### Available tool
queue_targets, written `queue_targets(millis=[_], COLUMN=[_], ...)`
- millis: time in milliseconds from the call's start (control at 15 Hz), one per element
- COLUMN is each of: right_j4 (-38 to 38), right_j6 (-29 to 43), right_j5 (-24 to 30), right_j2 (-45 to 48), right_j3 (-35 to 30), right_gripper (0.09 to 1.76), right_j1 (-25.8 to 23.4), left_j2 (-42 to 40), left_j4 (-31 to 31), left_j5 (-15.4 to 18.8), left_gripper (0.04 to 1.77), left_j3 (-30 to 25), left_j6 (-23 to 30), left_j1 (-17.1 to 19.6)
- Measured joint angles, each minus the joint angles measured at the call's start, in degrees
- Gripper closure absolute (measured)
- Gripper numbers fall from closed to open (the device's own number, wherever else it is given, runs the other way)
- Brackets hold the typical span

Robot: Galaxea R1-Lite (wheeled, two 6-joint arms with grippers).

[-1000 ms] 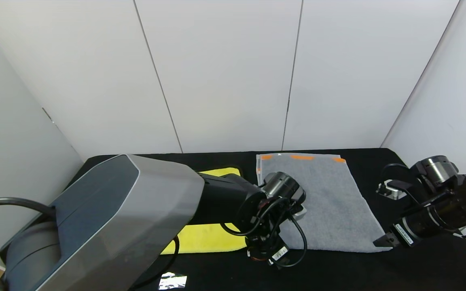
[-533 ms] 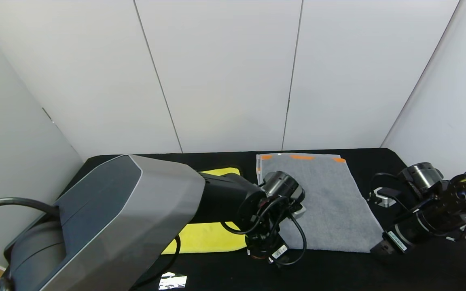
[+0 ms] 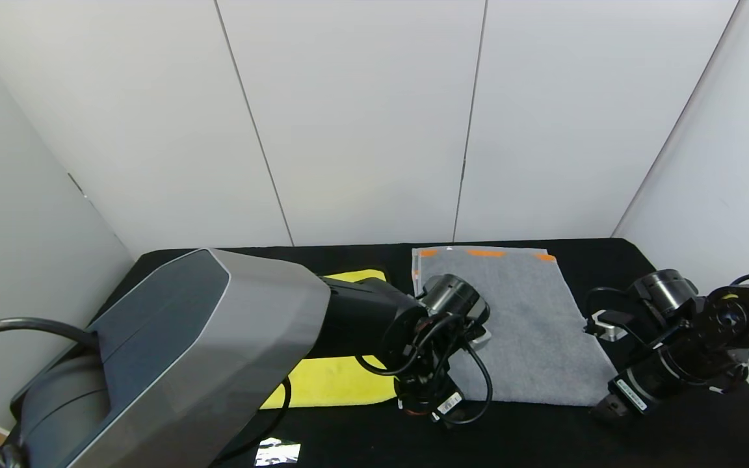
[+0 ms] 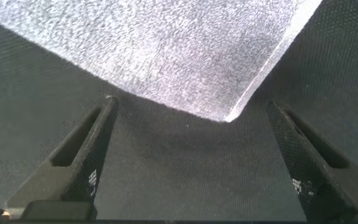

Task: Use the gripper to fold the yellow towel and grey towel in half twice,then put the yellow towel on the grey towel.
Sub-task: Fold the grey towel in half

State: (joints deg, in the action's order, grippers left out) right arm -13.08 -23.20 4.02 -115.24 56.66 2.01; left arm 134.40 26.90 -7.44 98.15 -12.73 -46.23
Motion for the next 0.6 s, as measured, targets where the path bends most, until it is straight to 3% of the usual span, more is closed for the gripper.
queue_targets(millis=[600], right_j4=[0.09], right_j6=[0.02], right_j5=[0.00], right_j2=[-0.67], right_j3=[0.28], right_gripper=[0.13], right_j1=[-0.04], left_j2=[0.99], left_j4=[0.00], left_j5=[0.00], left_gripper=[0.09], left_j3=[0.94], left_j6=[0.17], left_j1=[0.34])
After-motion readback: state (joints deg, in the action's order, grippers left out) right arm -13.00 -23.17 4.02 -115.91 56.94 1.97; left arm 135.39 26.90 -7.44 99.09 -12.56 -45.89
